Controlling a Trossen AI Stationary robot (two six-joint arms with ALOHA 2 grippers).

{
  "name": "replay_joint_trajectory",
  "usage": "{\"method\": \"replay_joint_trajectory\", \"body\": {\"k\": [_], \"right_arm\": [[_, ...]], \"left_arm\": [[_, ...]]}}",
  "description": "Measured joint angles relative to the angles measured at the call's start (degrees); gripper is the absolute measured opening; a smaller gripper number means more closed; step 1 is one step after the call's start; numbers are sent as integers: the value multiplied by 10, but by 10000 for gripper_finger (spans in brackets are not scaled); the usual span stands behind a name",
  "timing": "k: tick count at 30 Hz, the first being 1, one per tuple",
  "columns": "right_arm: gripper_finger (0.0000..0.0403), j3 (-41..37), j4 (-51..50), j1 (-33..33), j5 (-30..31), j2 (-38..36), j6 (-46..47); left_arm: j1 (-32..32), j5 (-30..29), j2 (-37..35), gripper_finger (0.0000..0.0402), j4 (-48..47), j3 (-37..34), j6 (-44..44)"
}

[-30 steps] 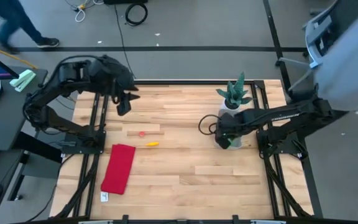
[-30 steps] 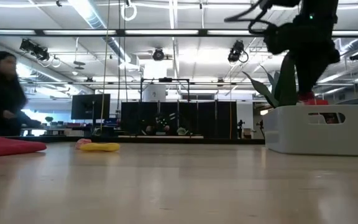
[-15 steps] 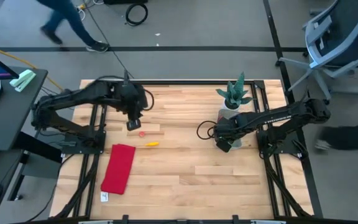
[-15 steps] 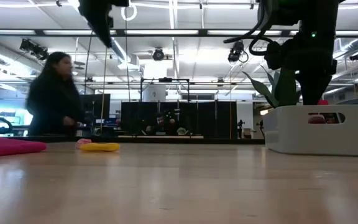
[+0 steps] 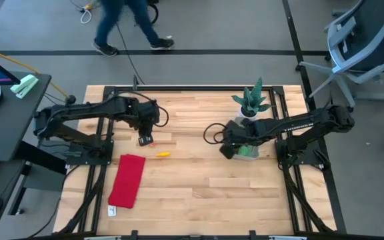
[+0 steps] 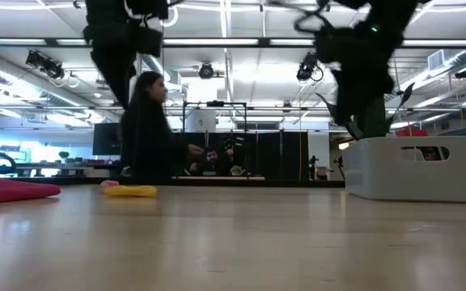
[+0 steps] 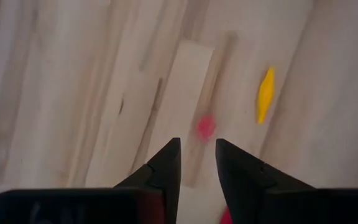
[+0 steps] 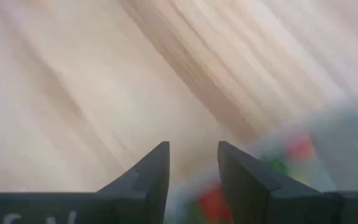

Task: Pick and placing Produce into tupperware
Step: Put the peach into the bin

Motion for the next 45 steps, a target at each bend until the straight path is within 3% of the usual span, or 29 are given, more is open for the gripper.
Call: {"method": "replay_joint_trajectory", "body": {"k": [6,15,18,25,31,45], "right_arm": [[142,1,200,3,5,0,-159],[142,1,262,2,98,0,-192],[142,1,262,1,123,0,-192],[142,1,263,-6,124,0,-192],[142,1,263,-10,124,0,-192],[142,1,261,-9,124,0,-191]], "left_arm": [[-1,0,0,152,57,-110,26],[0,0,0,215,247,-258,82],[2,0,0,224,273,-270,81],[1,43,0,218,286,-270,50],[2,47,5,218,286,-270,-3],[2,45,83,203,335,-270,-34]]}}
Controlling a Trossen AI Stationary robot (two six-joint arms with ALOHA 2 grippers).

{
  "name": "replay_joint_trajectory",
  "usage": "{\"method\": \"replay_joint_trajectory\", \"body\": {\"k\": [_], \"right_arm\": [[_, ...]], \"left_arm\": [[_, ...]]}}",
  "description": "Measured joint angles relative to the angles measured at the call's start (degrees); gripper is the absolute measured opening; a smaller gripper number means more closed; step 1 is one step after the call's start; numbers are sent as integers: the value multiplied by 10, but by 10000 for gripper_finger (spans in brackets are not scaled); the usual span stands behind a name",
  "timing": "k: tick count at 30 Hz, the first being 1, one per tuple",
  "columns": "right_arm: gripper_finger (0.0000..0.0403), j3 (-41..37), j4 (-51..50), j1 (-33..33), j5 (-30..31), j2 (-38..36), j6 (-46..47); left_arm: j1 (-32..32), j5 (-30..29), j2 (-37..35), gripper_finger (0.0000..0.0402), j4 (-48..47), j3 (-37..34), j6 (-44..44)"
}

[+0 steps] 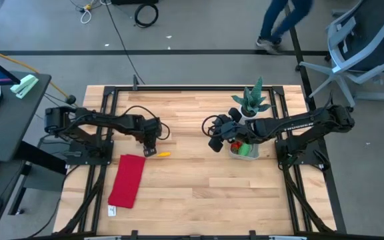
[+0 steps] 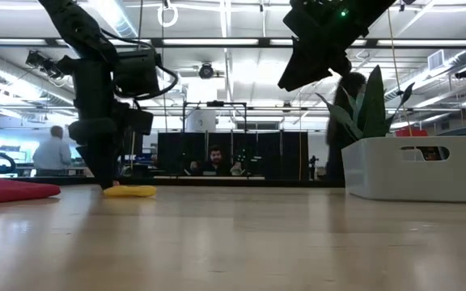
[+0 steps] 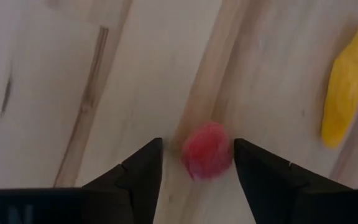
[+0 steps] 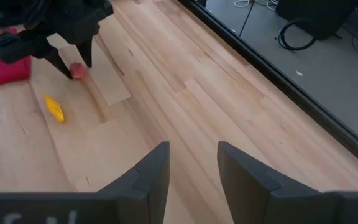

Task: Pick and placing Produce into tupperware
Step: Put the peach into the bin

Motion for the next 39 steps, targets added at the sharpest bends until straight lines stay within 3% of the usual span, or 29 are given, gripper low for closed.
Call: {"method": "replay_joint_trajectory", "body": {"k": [6,14,21,27,33,39], "right_arm": [[142,0,0,0,0,0,0],[142,0,0,0,0,0,0],[142,4,-3,0,0,-2,-14],[142,58,-31,20,7,-56,-68],[142,119,-41,28,109,-145,-144],[142,131,-42,23,154,-216,-147]], "left_arm": [[0,-2,4,153,12,0,0],[-4,0,3,30,10,21,-4],[-28,-2,3,38,35,116,28],[-50,-13,3,28,189,188,88],[-51,-10,12,28,397,196,91],[-52,98,96,28,634,214,86]]}}
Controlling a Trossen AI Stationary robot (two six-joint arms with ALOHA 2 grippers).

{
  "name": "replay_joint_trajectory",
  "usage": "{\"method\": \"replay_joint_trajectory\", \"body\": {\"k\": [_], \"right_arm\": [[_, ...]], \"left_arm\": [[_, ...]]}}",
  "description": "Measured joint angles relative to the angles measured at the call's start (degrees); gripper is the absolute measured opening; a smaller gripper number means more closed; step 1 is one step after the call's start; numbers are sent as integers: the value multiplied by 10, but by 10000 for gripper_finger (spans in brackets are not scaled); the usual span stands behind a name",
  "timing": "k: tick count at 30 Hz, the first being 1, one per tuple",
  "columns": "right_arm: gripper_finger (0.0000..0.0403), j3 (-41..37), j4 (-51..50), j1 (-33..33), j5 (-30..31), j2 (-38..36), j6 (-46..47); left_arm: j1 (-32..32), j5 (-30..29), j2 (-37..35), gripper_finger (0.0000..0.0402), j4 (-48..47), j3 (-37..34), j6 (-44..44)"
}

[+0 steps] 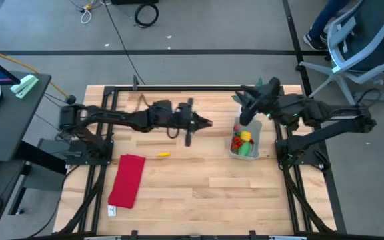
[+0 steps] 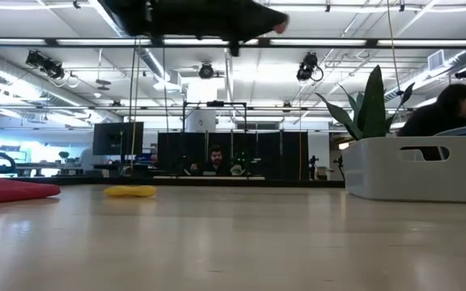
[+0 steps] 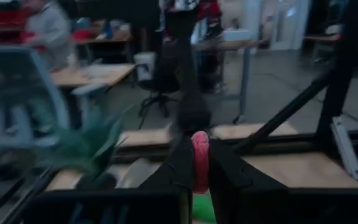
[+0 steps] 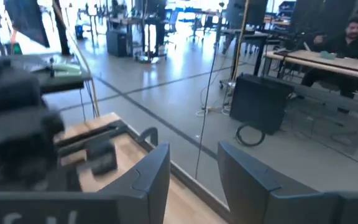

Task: Pick and placing Produce into tupperware
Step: Put the peach into the bin

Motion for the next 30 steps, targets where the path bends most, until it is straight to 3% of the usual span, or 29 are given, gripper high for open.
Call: {"method": "replay_joint_trajectory", "body": {"k": [8,18,23,30], "right_arm": [[142,-5,-46,0,-1,-8,53],[142,-6,-129,0,1,25,93],[142,-6,-130,0,4,28,93],[142,-6,-129,0,6,27,93]], "left_arm": [[-9,23,197,33,-3,180,-3],[-8,33,389,37,-230,437,-10],[-8,33,430,56,-343,499,5],[-8,14,438,119,-354,512,9]]}}
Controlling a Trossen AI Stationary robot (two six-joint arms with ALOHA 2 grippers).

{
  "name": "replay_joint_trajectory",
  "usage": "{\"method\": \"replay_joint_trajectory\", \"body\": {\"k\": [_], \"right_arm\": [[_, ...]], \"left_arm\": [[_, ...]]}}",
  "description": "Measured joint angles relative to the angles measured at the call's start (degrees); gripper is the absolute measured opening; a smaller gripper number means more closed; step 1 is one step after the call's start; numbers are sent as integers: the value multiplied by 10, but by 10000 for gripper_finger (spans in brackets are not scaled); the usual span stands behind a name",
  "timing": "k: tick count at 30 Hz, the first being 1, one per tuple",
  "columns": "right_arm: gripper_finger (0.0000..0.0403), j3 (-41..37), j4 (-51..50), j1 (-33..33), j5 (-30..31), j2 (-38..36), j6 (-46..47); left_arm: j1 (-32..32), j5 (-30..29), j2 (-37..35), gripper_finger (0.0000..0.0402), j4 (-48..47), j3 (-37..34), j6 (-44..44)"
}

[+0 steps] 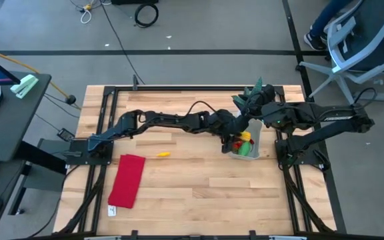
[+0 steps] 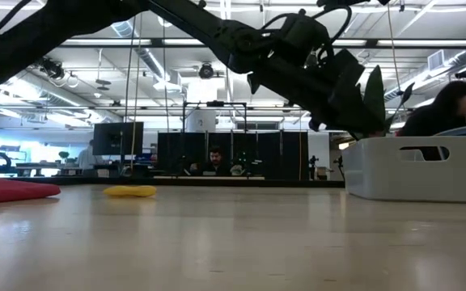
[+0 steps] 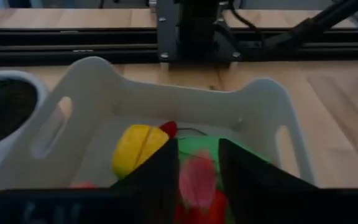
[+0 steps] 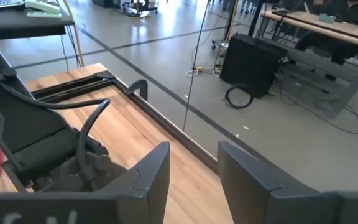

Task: Pick and placing Produce into tupperware
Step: Put the peach into the bin, then put the corn into the bin

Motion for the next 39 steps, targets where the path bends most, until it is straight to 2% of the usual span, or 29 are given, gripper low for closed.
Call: {"method": "replay_joint_trajectory", "body": {"k": [6,11,14,20,23,26,30,33,37,39], "right_arm": [[142,0,0,0,0,0,0],[142,0,-21,3,-1,-1,0],[142,0,-77,12,2,-8,25],[142,0,-172,30,15,-26,175],[142,0,-192,46,15,-30,238],[142,-1,-191,52,17,-20,263],[142,-35,-149,50,-4,13,256],[142,-76,-54,49,-37,49,228],[142,-119,129,48,-101,113,93],[142,-122,204,43,-154,153,28]], "left_arm": [[1,-11,-4,187,-3,0,7],[8,-12,-45,214,-65,0,7],[23,-19,-94,216,-114,0,7],[66,-63,-202,199,-266,0,39],[90,-70,-257,189,-350,0,29],[112,-77,-307,178,-446,0,33],[137,-90,-370,165,-542,0,41],[153,-107,-413,157,-590,0,41],[172,-130,-465,149,-605,0,39],[179,-137,-488,146,-605,0,36]]}}
